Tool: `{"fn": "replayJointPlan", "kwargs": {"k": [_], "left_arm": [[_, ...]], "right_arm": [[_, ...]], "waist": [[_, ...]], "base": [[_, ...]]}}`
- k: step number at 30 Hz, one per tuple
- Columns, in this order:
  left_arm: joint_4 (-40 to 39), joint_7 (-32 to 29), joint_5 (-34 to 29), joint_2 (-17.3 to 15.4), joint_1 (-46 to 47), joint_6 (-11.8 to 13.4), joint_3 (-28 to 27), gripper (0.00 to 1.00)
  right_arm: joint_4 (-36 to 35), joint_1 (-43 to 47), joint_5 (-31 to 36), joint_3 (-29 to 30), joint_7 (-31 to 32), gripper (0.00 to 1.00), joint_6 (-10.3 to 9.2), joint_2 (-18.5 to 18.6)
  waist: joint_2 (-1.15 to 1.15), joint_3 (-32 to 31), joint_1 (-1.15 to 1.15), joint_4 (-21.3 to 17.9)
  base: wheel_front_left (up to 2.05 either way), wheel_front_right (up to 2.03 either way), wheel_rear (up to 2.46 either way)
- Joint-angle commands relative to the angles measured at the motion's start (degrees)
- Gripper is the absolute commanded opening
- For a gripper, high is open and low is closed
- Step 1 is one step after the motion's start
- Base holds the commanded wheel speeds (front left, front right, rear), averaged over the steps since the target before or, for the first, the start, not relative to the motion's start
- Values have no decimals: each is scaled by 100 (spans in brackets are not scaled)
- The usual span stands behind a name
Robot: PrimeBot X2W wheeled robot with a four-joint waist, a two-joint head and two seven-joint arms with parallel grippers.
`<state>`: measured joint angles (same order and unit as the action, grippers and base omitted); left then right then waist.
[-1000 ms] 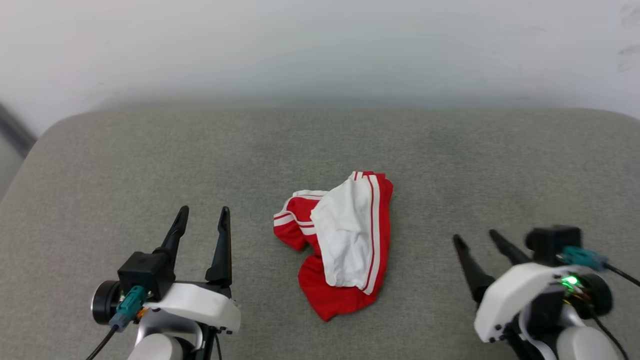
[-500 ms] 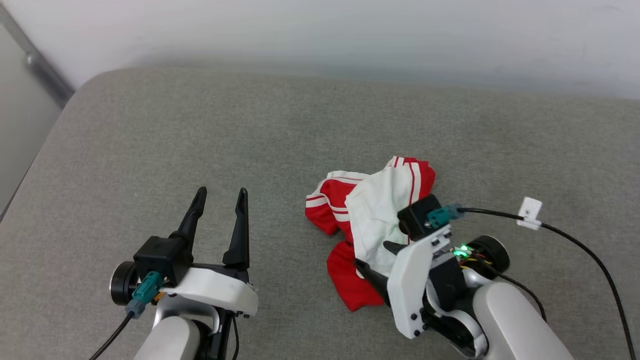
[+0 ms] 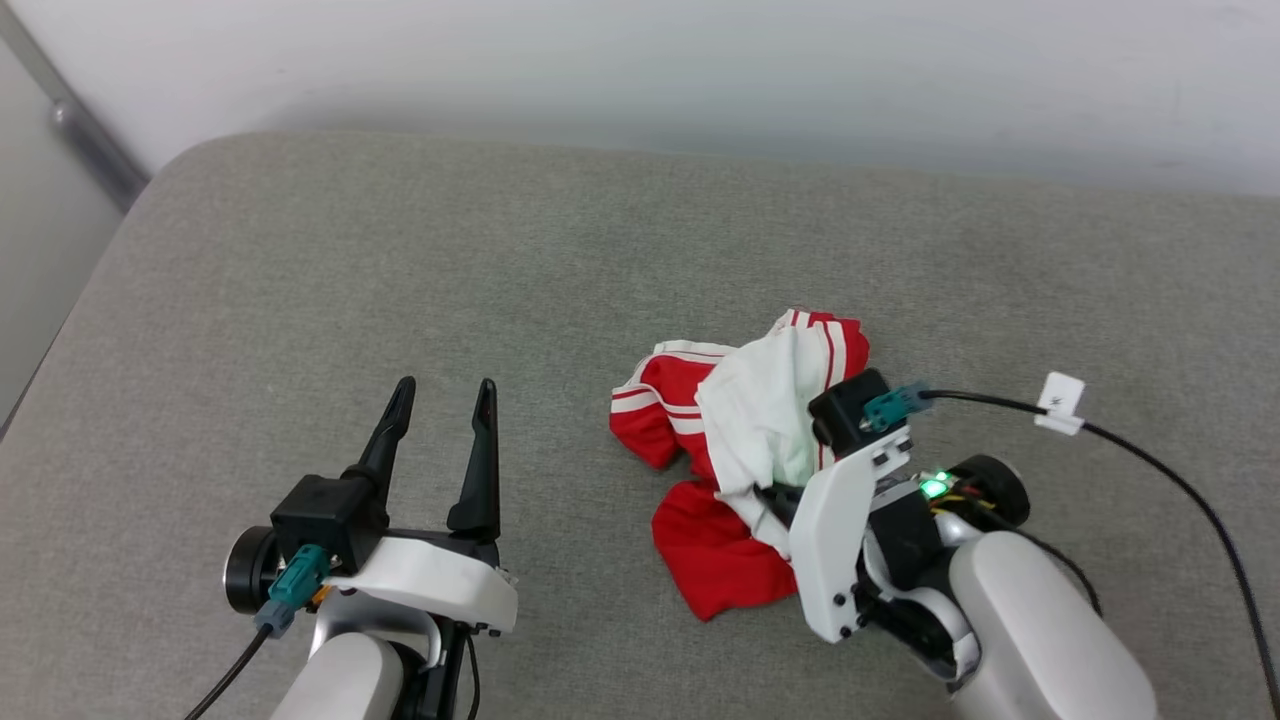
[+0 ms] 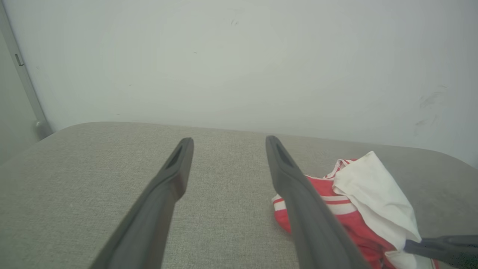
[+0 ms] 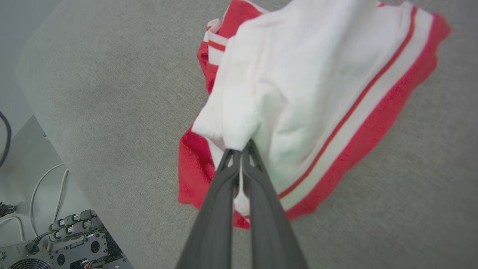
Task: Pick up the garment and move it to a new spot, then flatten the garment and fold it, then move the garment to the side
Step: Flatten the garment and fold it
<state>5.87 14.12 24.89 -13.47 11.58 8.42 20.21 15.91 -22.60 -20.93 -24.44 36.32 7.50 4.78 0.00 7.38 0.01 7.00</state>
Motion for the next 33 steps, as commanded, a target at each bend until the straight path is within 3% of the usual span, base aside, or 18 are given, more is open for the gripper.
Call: {"fn": "replayJointPlan", "kwargs": {"k": [1, 6, 12, 16, 21, 22, 23, 26, 33], "left_arm": [[-1, 28, 4, -13, -55, 16, -21, 100], [-33, 23, 21, -52, -97, 44, -35, 100], [-56, -1, 58, -73, -172, 68, -42, 100], [-44, -11, 95, -82, -199, 77, -25, 100], [-9, -32, 135, -79, -271, 94, -4, 100], [-4, -38, 144, -82, -282, 99, -1, 100], [3, -47, 153, -88, -292, 102, -4, 100], [13, -57, 164, -109, -305, 116, -15, 100], [20, -68, 199, -168, -434, 170, -54, 100]], "right_arm": [[-97, -22, 29, 101, -84, 0, -2, 35], [-452, 282, 121, 859, -273, 0, -2, 84], [-600, 894, 180, 2439, -396, 0, -2, -68], [-275, 1295, 9, 3491, -502, 0, -2, -154], [558, 1615, -30, 4266, -732, 2, -2, -195], [724, 1643, -44, 4313, -772, 34, -4, -195], [891, 1660, -62, 4330, -851, 100, -6, -199], [1028, 1591, -141, 4213, -1306, 100, -6, -204], [407, 1582, 90, 4012, -2602, 100, -2, -186]], "waist": [[0, -39, -1, -72], [0, -93, -1, -274], [0, -152, -1, -470], [0, -195, -1, -530], [0, -239, -1, -536], [0, -241, -1, -533], [0, -244, -1, -530], [0, -255, -1, -527], [0, -369, -1, -533]], "base": [[0, 0, 0], [0, 0, 0], [0, 0, 0], [0, 0, 0], [0, 0, 0], [0, 0, 0], [0, 0, 0], [0, 0, 0], [0, 0, 0]]}}
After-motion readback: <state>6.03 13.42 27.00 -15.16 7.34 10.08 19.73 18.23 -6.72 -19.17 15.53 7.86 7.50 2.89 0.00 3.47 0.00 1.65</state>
